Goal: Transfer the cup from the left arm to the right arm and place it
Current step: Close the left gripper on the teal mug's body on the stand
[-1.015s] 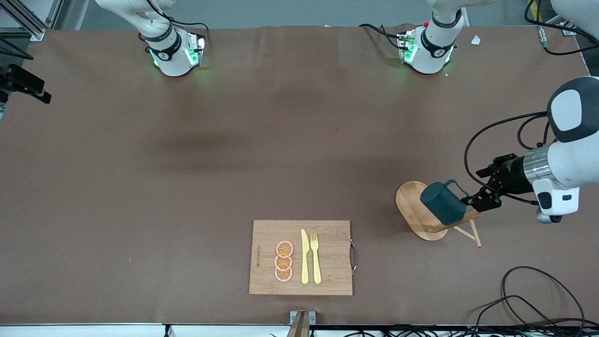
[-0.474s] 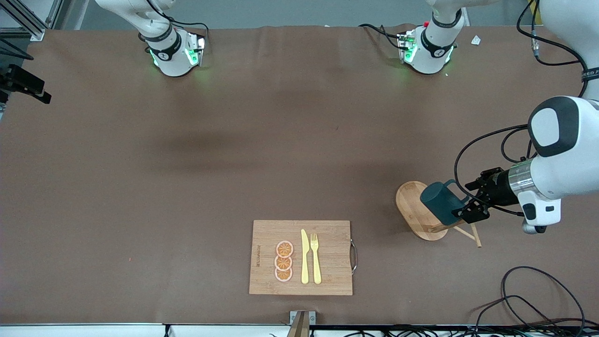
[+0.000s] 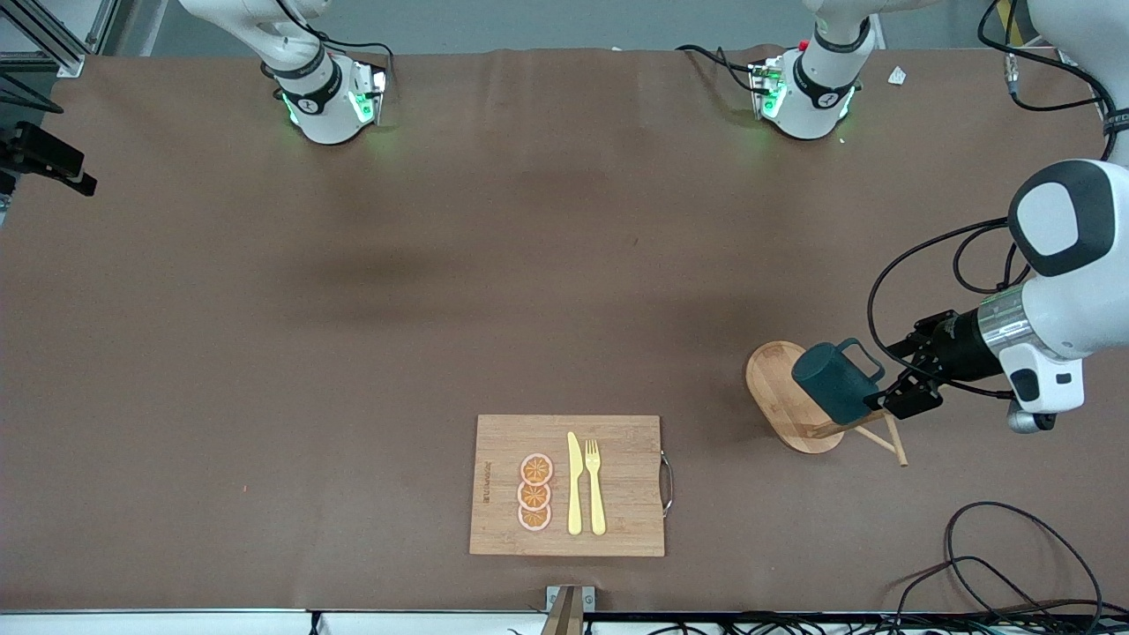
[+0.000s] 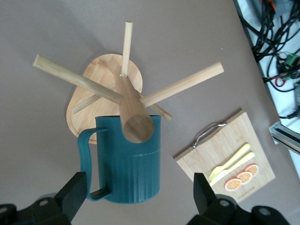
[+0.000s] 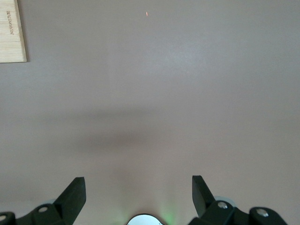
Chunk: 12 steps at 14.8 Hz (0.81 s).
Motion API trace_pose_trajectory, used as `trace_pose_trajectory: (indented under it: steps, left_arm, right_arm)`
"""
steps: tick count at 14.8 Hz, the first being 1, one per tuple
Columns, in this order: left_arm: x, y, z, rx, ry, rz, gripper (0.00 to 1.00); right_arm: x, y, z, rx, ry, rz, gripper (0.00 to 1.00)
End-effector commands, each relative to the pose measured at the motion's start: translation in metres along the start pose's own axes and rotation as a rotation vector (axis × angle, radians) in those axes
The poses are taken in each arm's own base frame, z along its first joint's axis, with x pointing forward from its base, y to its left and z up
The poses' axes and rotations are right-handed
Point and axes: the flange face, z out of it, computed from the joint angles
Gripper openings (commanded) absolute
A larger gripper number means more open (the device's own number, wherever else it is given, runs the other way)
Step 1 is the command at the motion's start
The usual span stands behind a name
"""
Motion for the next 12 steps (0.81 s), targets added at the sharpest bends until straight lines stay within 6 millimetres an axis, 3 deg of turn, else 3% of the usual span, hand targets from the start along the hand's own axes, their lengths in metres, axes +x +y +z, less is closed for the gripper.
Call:
trace_pose_trajectory:
  steps: [1,12]
  left_arm:
    - [-0.006,-0.032,0.002,-0.039,0.006,0.02,1.0]
    - [0.002,-0.046,0.041,-0.081,-0.011,0.007,1.0]
  right_arm:
    - [-0.001,0.001,-0.001,-0.004,0.007,-0.003,1.0]
    - [-0.001,0.0,-0.001,-0.003,0.008,-0.005,1.0]
